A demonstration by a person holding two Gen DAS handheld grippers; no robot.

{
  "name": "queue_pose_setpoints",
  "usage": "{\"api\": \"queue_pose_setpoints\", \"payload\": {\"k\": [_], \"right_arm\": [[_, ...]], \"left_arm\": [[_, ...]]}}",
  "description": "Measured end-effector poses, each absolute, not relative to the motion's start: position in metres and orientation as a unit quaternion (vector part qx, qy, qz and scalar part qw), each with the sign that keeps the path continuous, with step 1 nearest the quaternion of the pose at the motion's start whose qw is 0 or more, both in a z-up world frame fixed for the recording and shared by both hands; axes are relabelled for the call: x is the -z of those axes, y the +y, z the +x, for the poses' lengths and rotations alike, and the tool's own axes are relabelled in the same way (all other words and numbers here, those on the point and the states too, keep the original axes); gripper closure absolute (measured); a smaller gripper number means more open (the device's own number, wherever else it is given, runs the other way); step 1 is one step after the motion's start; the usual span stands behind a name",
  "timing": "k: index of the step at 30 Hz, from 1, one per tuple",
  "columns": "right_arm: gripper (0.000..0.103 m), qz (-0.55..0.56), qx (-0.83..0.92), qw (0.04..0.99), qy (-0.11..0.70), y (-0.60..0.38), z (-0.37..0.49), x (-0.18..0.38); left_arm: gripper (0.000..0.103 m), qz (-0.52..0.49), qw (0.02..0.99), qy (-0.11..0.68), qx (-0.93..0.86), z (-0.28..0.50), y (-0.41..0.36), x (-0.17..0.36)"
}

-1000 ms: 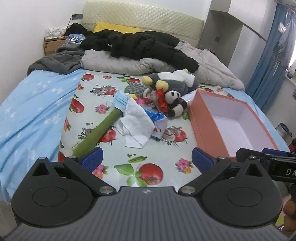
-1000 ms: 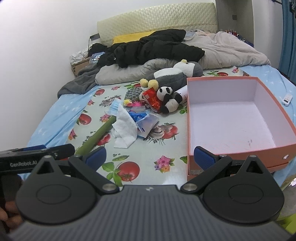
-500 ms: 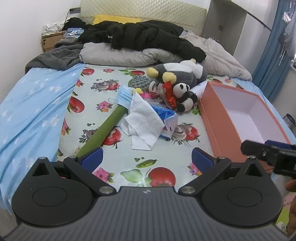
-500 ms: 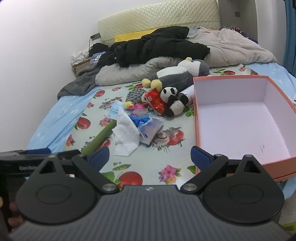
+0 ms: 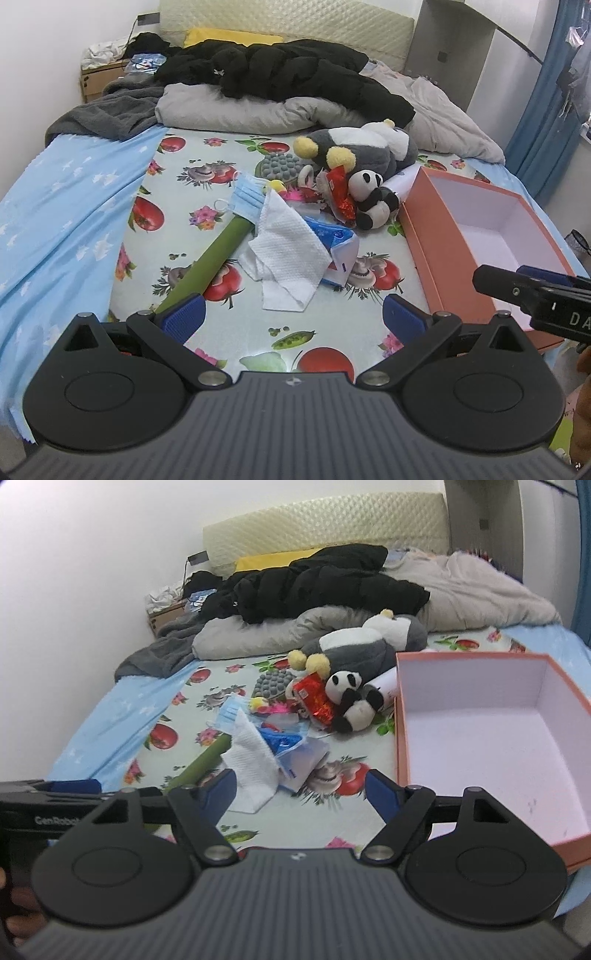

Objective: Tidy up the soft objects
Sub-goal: 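Grasp the white wet wipe with the left tool while the right tool grasps the blue plastic bag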

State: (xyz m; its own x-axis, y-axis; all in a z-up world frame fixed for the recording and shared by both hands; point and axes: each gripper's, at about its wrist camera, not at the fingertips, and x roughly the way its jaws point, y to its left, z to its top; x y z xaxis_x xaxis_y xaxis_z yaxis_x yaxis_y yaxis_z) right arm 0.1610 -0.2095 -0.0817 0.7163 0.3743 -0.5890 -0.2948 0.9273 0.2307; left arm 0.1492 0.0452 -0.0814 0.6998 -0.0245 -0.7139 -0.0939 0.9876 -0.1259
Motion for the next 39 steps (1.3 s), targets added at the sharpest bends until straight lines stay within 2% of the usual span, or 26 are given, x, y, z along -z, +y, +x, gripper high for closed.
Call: {"api": "queue_pose_setpoints", "payload": {"k": [13,22,29,31,39], "right_arm": [[0.024,0.043,-0.187,0.931,0.311,-0.194,0.194,0.097],[0.024,0.029,-0.212,0.927,0.309,-0.169,0.236,0.115],[0.026,0.035,-0.223,0.907,0.354,-0.151,0.284,0.134],[0.031,0.048,-0.226,0.895,0.383,-0.148,0.298,0.145],[0.036,0.051,-0.211,0.864,0.455,-0.14,0.334,0.181]], "left_arm": [[0.0,-0.078,0.918,0.389,-0.014,0.188,0.054,0.111],[0.0,-0.108,0.918,0.382,-0.019,0.22,0.067,0.152],[0.0,-0.121,0.911,0.395,-0.01,0.248,0.071,0.197],[0.001,-0.127,0.909,0.396,-0.006,0.254,0.071,0.209],[0.001,-0.097,0.919,0.38,0.035,0.273,0.057,0.243]]}}
